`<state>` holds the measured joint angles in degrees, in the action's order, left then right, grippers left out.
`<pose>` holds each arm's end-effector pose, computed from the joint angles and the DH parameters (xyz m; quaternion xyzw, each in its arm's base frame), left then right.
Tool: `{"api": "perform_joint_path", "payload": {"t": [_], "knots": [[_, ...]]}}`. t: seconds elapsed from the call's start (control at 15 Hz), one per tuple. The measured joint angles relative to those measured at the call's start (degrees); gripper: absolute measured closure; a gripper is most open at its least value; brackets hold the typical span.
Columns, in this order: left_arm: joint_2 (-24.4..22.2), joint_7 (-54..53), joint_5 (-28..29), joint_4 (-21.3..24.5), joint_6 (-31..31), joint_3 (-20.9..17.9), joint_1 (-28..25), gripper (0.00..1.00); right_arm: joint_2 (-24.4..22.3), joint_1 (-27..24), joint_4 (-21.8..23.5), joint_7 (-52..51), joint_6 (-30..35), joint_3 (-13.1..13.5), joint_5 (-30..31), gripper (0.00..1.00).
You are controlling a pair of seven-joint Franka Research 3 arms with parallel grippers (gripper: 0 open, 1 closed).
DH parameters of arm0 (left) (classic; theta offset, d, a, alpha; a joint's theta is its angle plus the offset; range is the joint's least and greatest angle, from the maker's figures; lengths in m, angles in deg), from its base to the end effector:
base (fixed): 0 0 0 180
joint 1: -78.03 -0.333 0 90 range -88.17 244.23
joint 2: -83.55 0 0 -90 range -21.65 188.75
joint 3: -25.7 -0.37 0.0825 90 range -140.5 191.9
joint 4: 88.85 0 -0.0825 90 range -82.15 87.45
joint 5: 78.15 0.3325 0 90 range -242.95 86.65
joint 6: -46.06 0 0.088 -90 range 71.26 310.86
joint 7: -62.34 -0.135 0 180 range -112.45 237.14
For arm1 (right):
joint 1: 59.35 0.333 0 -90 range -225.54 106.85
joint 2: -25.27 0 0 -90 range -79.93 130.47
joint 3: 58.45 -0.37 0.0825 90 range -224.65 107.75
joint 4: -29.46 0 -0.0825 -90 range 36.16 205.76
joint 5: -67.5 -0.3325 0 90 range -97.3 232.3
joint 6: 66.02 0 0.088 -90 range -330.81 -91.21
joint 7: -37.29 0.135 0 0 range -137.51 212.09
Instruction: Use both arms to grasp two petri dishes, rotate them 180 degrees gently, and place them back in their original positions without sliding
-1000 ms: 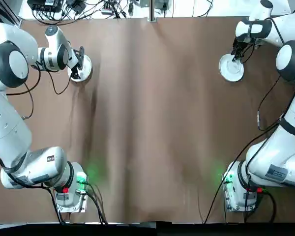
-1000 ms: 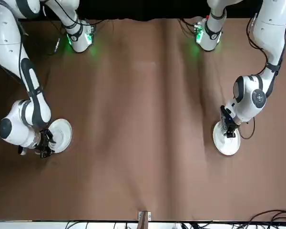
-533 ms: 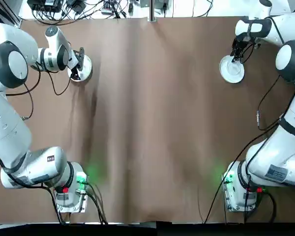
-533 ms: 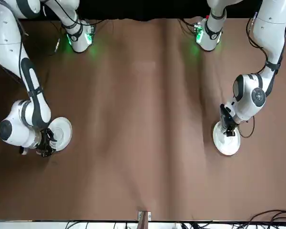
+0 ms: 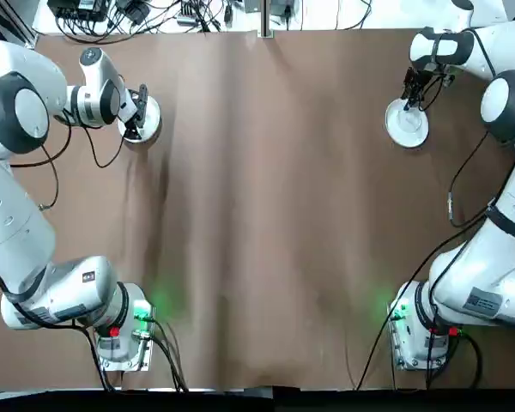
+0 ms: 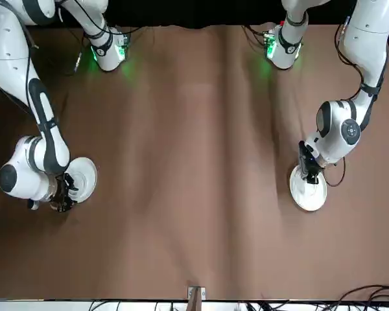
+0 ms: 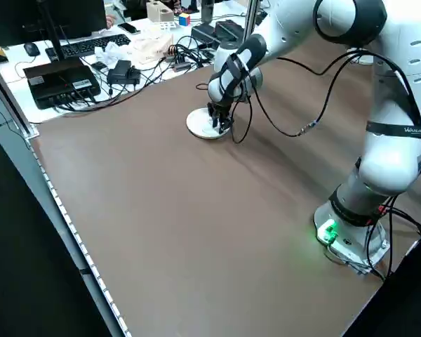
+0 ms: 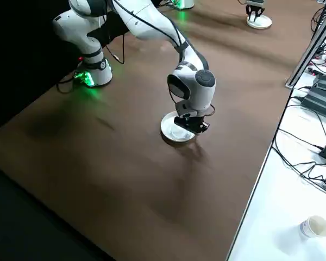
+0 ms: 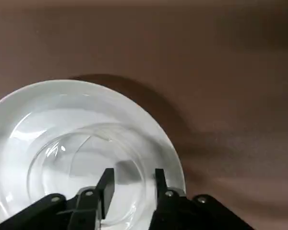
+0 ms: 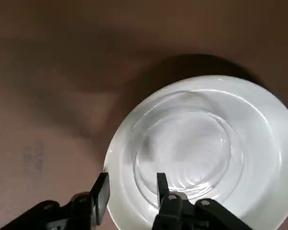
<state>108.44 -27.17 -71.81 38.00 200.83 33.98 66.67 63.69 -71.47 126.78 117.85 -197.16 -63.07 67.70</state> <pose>0.5551 0.0299 0.2524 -0.6992 0.7143 -0.0243 0.0181 0.6560 -0.0940 0.2506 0.7137 -0.6990 -0.0457 0.0039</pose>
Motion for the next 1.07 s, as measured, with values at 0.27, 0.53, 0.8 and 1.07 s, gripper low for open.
{"api": "perform_joint_path", "payload": {"t": [0.27, 0.53, 0.8, 1.07], "knots": [[0.20, 0.00, 0.00, 0.07, 0.20, -0.03, -0.07, 0.73, -0.03, 0.03, -1.10, 0.00, 2.99, -0.15, -0.02, 0.53], [0.20, 0.00, 0.00, 0.06, 0.37, -0.03, -0.09, 0.94, -0.36, 0.03, -3.86, 0.00, 8.86, -0.17, -0.04, 0.53], [0.19, 0.01, 0.01, -0.06, 0.52, -0.03, -0.09, 0.96, -0.19, 0.01, -3.68, 0.05, 8.43, -0.12, -0.04, 0.54], [-0.20, 2.04, 0.01, -1.05, 0.33, 0.03, -0.08, 0.96, 0.49, 0.00, -3.57, 0.05, 6.24, -0.11, -0.04, 0.54]]}}
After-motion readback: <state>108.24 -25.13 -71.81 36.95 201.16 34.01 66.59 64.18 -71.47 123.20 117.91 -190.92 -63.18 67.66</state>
